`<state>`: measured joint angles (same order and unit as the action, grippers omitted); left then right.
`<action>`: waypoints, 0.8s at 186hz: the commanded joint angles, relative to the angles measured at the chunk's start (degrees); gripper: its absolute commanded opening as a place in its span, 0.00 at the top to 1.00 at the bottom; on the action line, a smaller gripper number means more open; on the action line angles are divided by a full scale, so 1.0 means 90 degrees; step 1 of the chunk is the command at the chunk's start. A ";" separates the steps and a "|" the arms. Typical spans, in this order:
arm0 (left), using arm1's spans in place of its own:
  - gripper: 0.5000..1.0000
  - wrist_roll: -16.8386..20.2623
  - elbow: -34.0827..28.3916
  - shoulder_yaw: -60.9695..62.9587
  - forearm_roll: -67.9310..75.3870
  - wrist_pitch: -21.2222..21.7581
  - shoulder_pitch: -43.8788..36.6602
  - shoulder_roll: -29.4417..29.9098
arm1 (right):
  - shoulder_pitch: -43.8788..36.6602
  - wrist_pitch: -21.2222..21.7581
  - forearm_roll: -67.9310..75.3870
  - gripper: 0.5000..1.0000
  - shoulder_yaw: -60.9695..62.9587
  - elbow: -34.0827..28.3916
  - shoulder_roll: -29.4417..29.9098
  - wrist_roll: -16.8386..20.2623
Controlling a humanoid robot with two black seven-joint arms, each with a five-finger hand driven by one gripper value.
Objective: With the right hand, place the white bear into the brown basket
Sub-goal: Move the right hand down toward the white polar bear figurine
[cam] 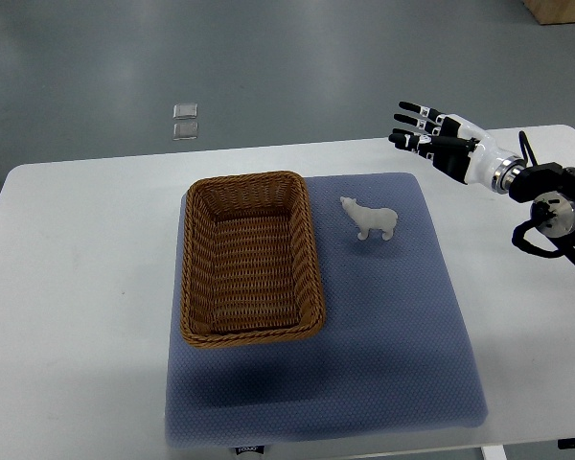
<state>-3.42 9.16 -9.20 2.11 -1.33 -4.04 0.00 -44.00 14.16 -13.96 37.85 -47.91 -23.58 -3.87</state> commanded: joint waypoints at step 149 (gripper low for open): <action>0.00 0.0000 -0.0061 0.0016 0.0000 0.0050 0.0059 0.0000 | 0.0055 0.0087 -0.3566 0.14 -0.0016 -0.0029 0.0061 -0.0683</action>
<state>-3.43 8.73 -9.08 2.09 -0.88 -3.53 0.00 -43.44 14.64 -40.57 37.76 -48.00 -22.94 -9.21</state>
